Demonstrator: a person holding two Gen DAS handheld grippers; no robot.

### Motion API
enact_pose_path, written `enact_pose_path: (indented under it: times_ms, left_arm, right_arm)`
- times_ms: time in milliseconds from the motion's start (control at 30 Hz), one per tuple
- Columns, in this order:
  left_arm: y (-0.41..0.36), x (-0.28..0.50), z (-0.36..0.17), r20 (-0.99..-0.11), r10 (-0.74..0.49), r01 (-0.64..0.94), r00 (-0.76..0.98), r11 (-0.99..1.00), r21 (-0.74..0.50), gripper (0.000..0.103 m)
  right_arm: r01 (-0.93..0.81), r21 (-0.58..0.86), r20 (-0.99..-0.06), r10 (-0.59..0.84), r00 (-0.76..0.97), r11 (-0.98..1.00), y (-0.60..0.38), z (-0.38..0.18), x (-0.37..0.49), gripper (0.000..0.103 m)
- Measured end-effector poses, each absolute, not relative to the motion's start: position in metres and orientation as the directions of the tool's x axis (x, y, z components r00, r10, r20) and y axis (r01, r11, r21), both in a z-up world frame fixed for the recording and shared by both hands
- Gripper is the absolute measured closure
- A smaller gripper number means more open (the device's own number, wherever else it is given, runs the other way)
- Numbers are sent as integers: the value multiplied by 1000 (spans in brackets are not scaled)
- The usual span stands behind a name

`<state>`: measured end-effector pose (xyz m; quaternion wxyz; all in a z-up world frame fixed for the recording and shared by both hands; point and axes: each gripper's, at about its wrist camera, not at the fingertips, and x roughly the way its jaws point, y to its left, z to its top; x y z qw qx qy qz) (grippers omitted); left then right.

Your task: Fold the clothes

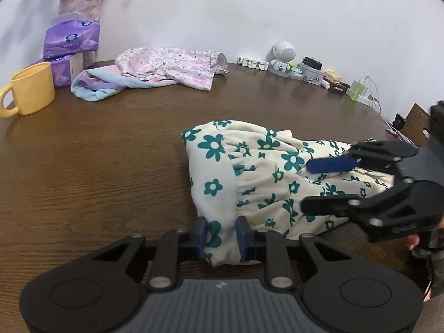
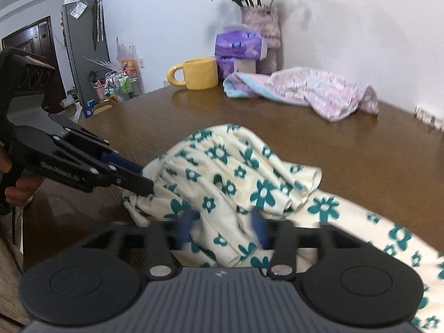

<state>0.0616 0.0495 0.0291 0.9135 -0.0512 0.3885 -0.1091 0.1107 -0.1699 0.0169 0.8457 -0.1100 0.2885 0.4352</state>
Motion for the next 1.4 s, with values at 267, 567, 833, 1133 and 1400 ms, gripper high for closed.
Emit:
enact_pose_path:
  times_ms: [267, 567, 833, 1133, 1400]
  left_arm:
    - [52, 61, 30, -700, -242, 153, 672, 970, -188, 80]
    - [62, 55, 36, -680, -257, 138, 687, 965, -225, 75]
    - [65, 63, 46, -628, -276, 150, 727, 957, -247, 90]
    - [41, 80, 29, -667, -289, 194, 687, 957, -215, 92]
    - [44, 79, 29, -669, -297, 189, 681, 954, -231, 91]
  right_arm:
    - [-848, -43, -633, 643, 432, 529, -156, 20, 100, 65]
    - [-820, 23, -675, 614, 410, 572, -168, 10, 114, 95]
    - [-808, -19, -661, 598, 452, 589, -167, 9, 104, 94]
    - [-798, -23, -646, 600, 472, 603, -169, 8, 100, 92]
    - [-811, 14, -625, 638, 450, 585, -173, 21, 97, 63]
